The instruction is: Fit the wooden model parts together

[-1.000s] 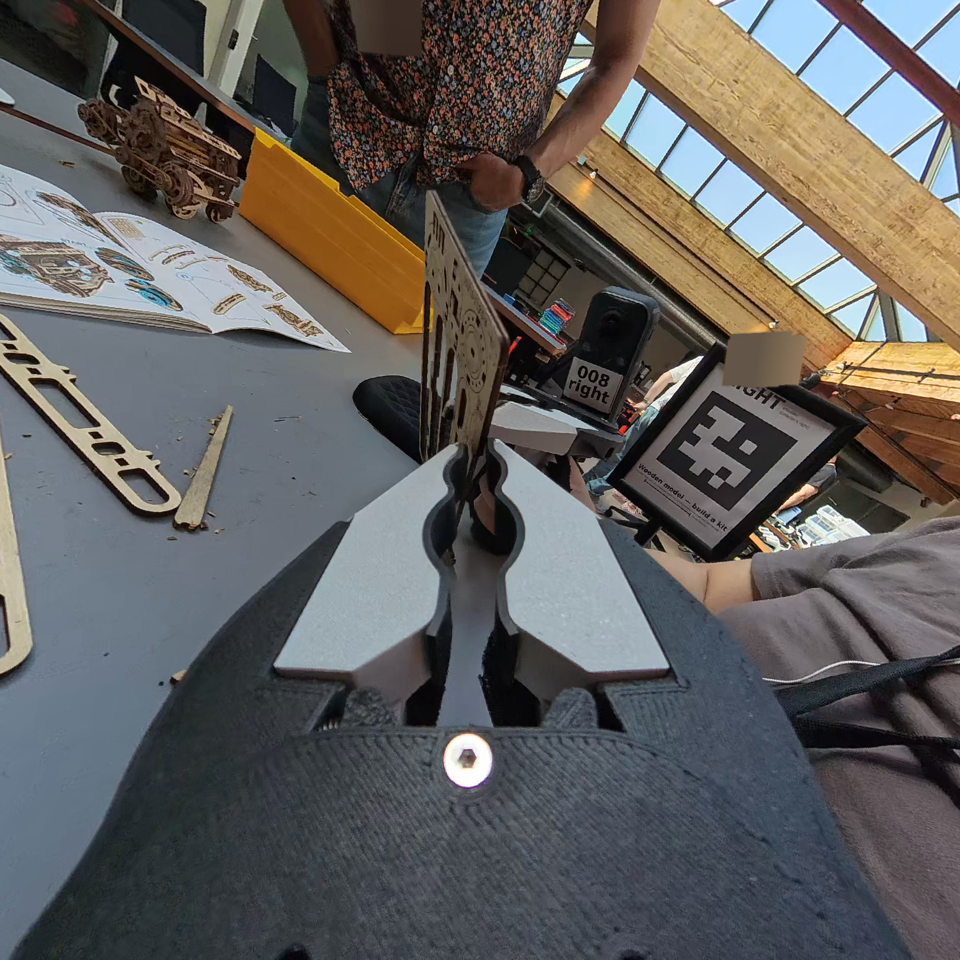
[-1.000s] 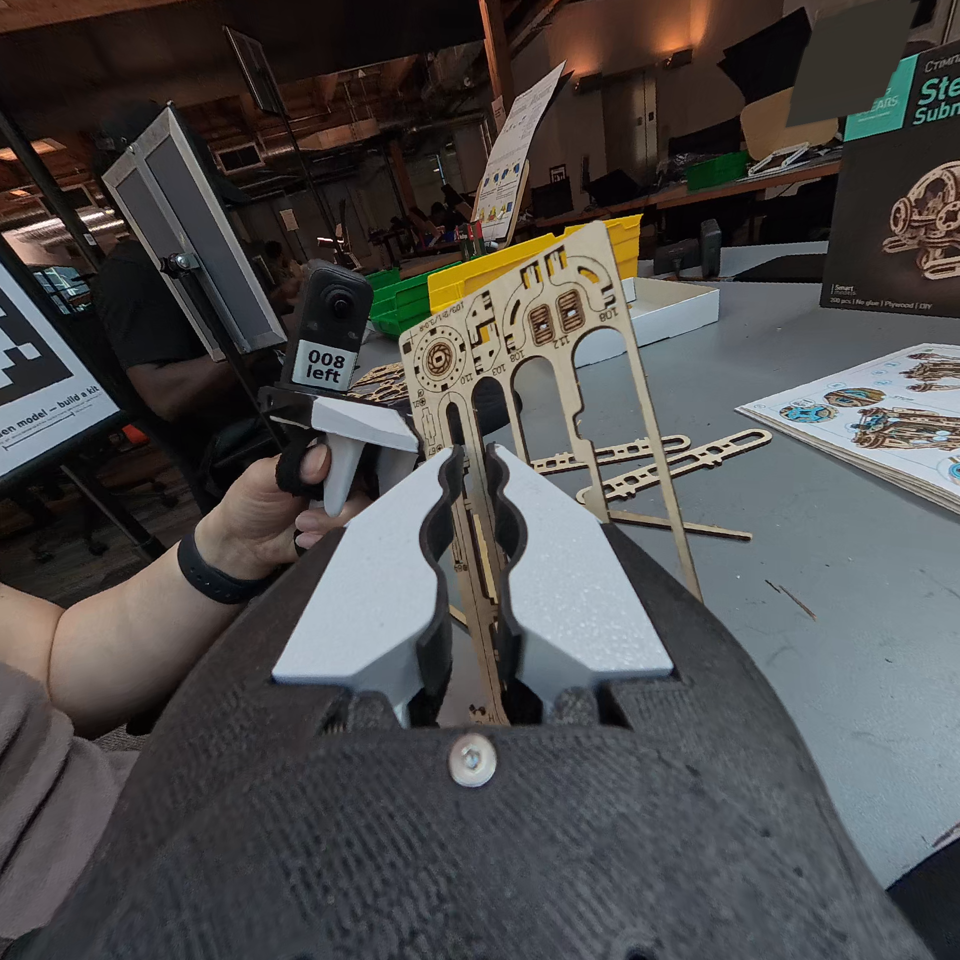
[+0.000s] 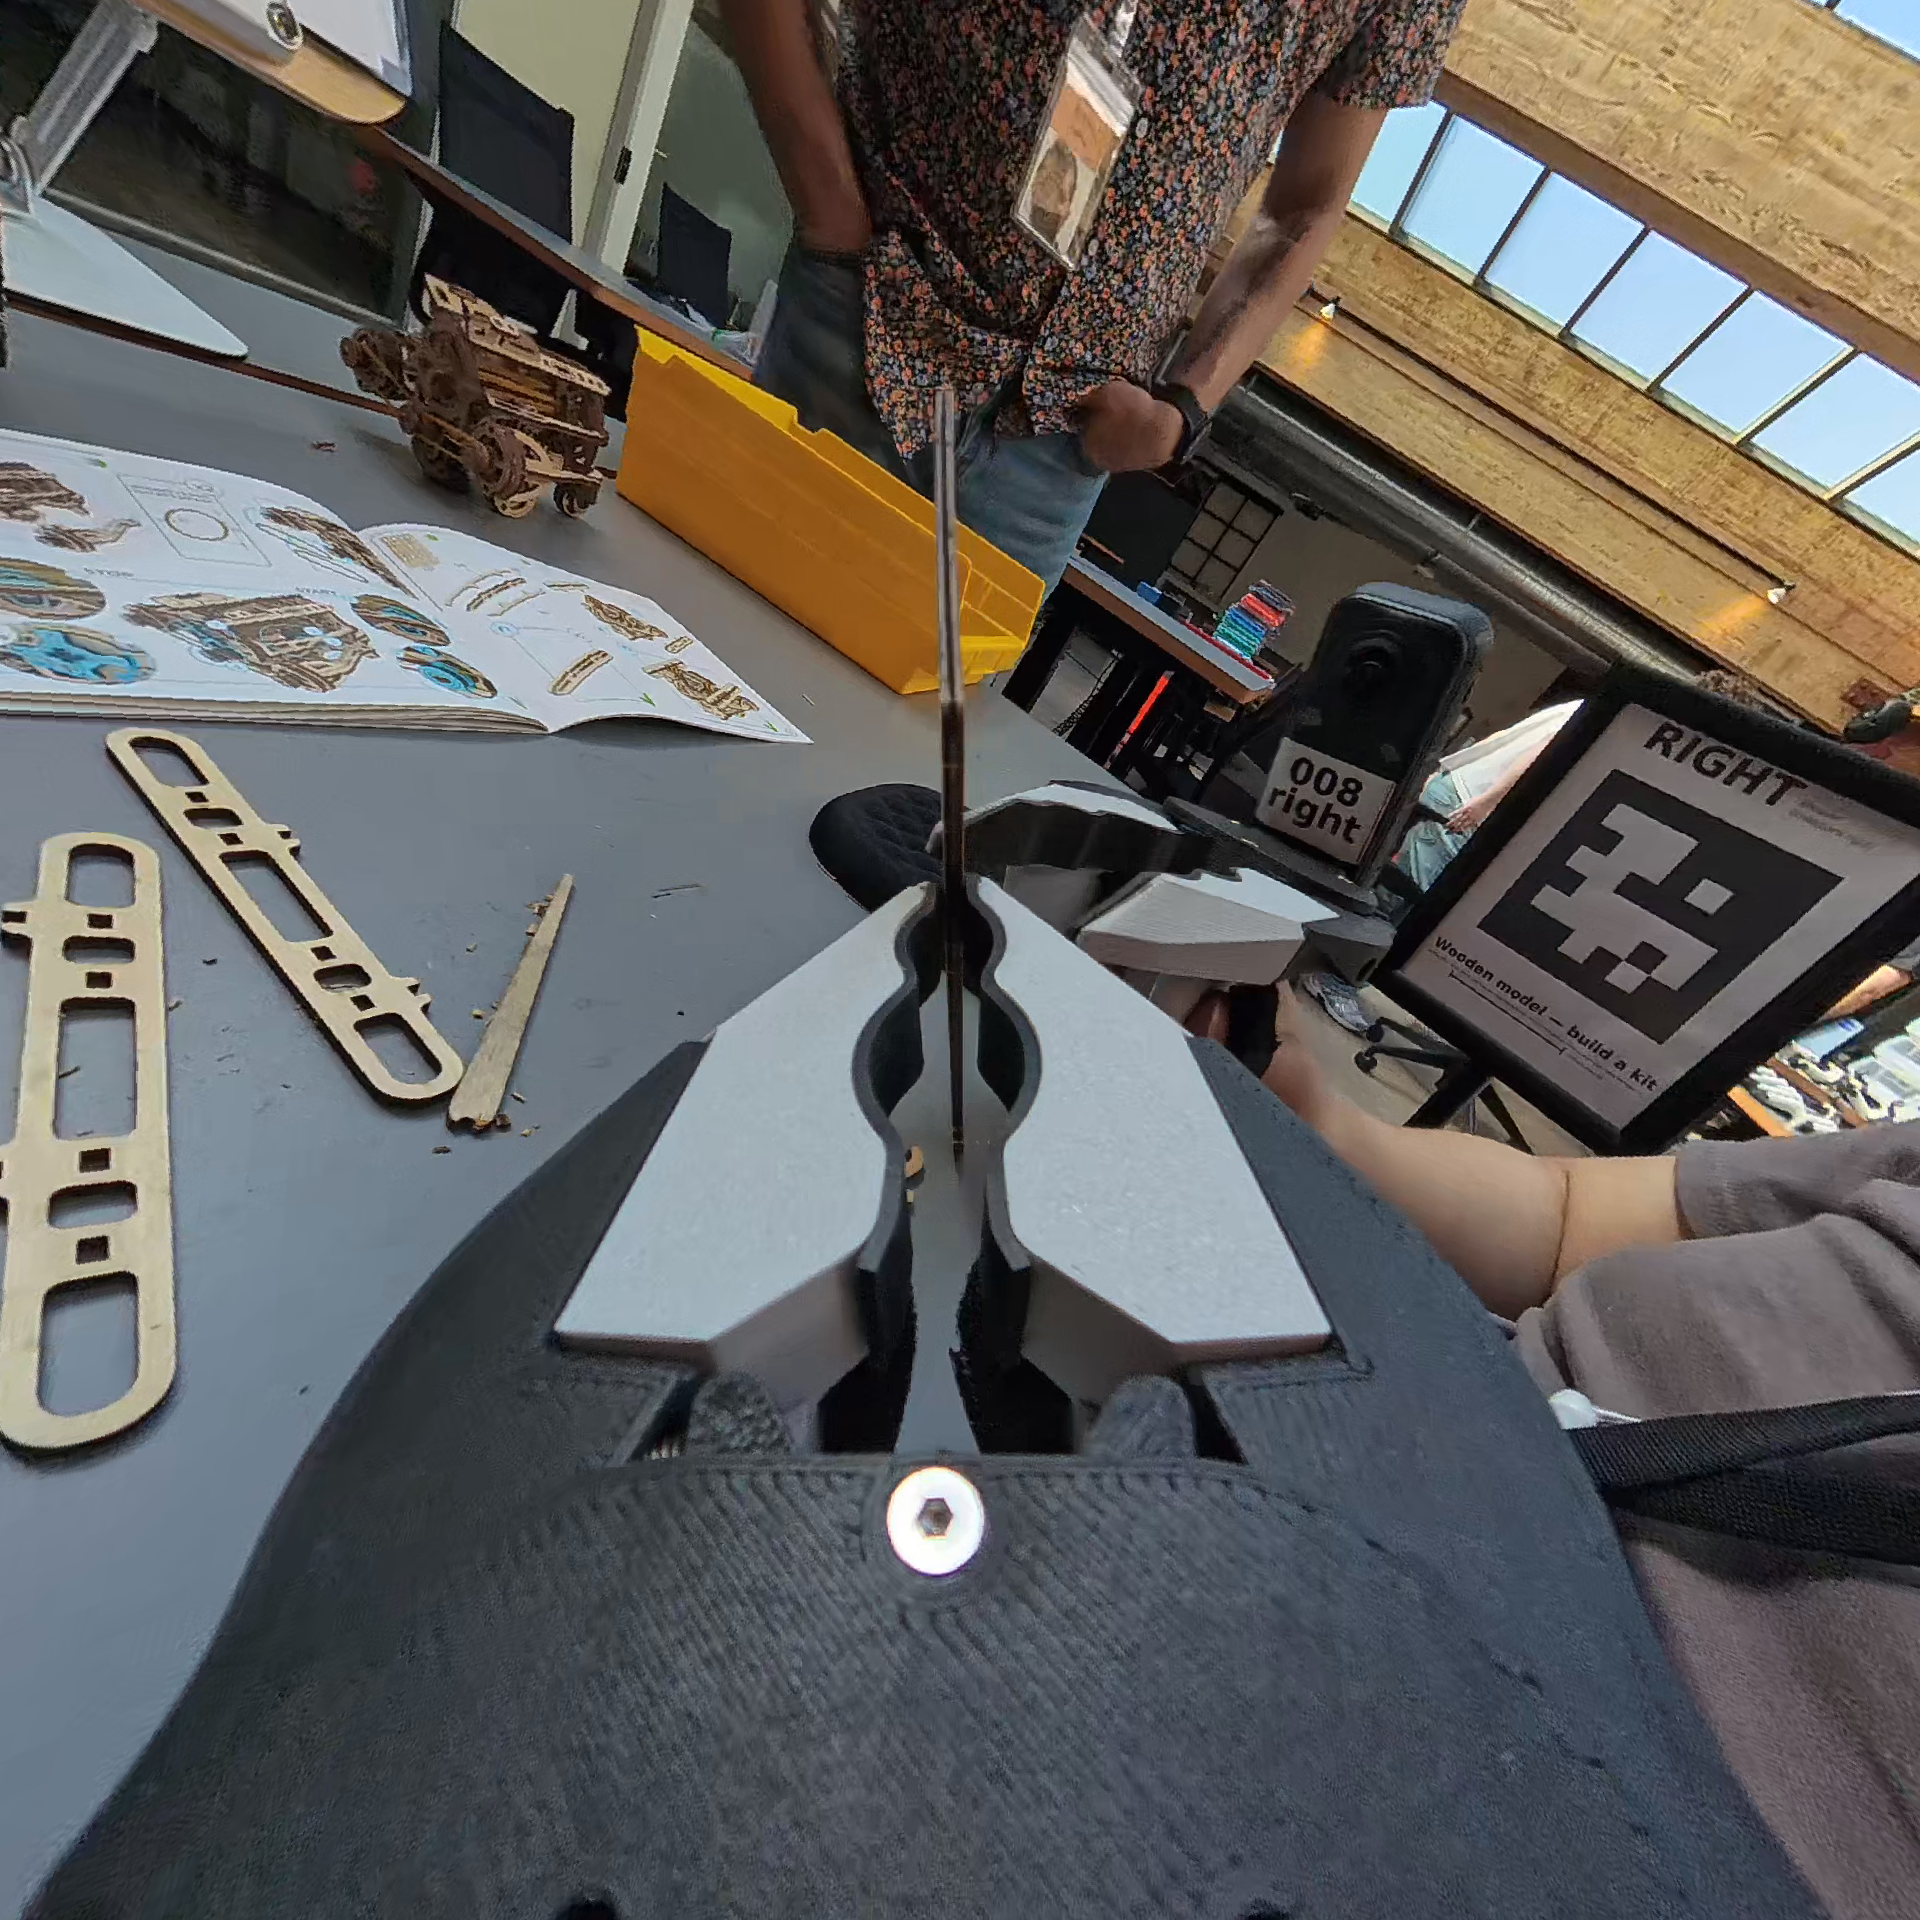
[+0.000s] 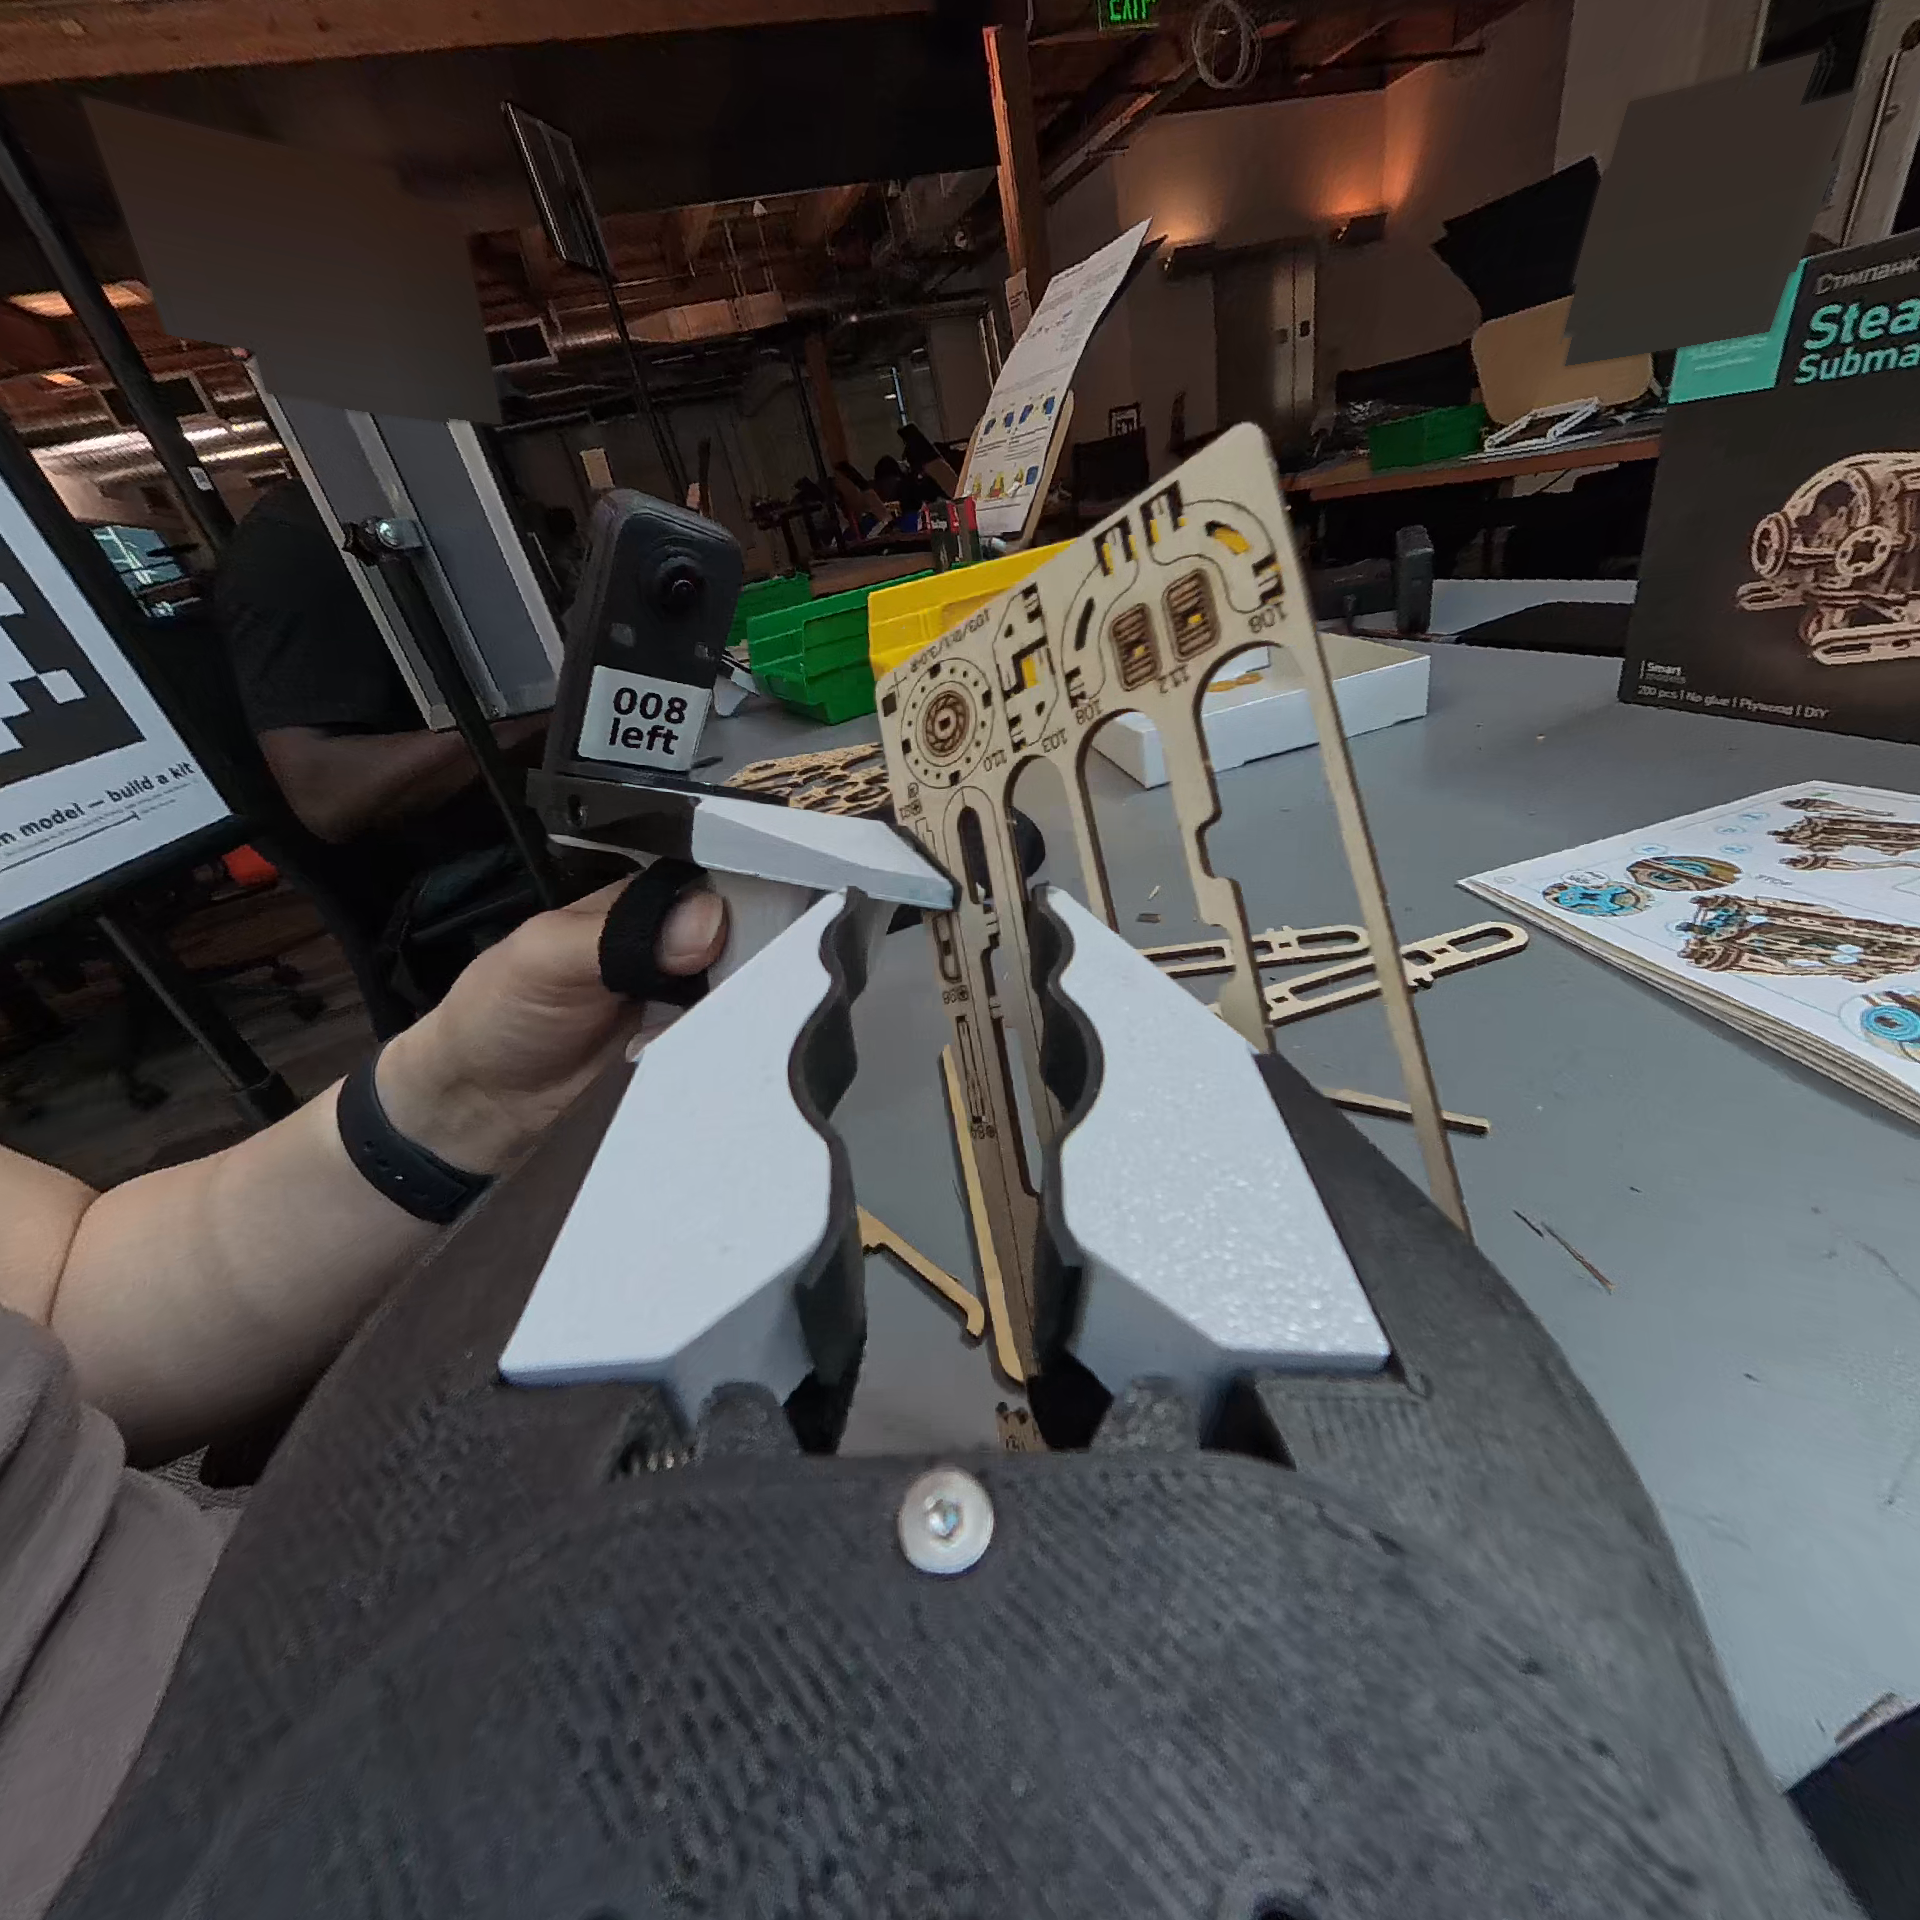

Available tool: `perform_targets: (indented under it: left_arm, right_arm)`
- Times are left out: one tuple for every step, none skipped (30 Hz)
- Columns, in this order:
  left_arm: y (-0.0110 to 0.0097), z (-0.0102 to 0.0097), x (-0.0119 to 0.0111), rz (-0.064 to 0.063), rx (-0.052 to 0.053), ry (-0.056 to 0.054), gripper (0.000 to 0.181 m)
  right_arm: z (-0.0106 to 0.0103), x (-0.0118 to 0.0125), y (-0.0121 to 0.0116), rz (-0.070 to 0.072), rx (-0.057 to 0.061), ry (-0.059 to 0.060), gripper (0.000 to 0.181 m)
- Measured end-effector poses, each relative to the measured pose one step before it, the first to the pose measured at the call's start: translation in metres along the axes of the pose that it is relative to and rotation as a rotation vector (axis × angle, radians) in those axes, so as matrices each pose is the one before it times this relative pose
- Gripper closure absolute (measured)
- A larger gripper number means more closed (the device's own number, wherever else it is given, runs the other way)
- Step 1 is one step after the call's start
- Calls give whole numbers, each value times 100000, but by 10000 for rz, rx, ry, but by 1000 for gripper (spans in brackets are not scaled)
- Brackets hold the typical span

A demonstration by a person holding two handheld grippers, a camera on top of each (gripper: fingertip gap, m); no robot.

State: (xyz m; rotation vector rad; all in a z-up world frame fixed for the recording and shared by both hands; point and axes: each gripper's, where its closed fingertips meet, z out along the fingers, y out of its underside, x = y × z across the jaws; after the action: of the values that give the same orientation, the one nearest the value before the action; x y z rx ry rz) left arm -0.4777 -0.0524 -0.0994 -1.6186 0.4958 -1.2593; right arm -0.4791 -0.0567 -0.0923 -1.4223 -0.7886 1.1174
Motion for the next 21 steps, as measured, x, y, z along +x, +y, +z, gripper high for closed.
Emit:
perform_targets:
  left_arm:
    - [115,98,-408,-214,-17,-190,181]
    - [65,45,-300,-212,2,-163,181]
    - [-35,-73,-465,-155,48,-323,181]
    - [-116,-164,-425,-3,81,-299,181]
    - [-156,-237,-255,-3,68,-163,181]
    - [-204,-281,-185,-53,75,-94,181]
    - [-228,-314,-126,-27,89,-33,181]
    - [-213,-290,-62,17,71,2,181]
    - [-160,-238,-72,43,49,-19,181]
    - [-109,-179,-71,57,34,-47,181]
    - [-54,-100,-42,49,16,-37,181]
    - [20,-20,76,35,-22,18,181]
    - [81,32,156,33,-34,49,181]
    - [81,46,129,44,-15,17,181]
    - [77,37,78,82,9,-34,181]
    - [72,34,83,134,5,-38,181]
    - [80,38,117,161,-11,-15,181]
    - [56,35,90,137,-7,-30,181]
    - [10,32,57,91,7,-30,181]
    - [3,33,98,41,-25,10,181]
    - [20,33,103,17,-64,21,181]
  right_arm:
    - [216,217,392,-76,-288,226,149]
    - [101,214,230,-161,-196,242,149]
    - [-39,256,-1,-305,-30,347,149]
    - [-205,465,-248,-482,97,538,150]
    - [-274,240,-437,-455,157,383,150]
    - [-375,-157,-668,-377,175,51,149]
    - [-785,-303,-1756,-277,678,-124,149]
    - [-1255,48,-3016,-100,1290,-44,150]
    - [-1435,630,-3783,239,1553,98,150]
    - [-1239,1107,-3933,537,1472,175,151]
    - [-836,1277,-3362,608,1100,195,156]
    - [-376,995,-2182,458,487,58,165]
    - [-50,437,-706,94,-199,-175,169]
    - [60,177,748,-356,-770,-218,173]
    - [56,327,1827,-595,-1086,-5,177]
    - [105,357,2366,-675,-1156,130,178]
    - [232,195,2378,-594,-959,138,179]
    - [335,-220,1958,-290,-611,-12,179]
    - [331,-707,1219,13,-169,-266,179]
    - [262,-914,643,144,139,-422,179]
    - [190,-724,576,93,155,-370,179]
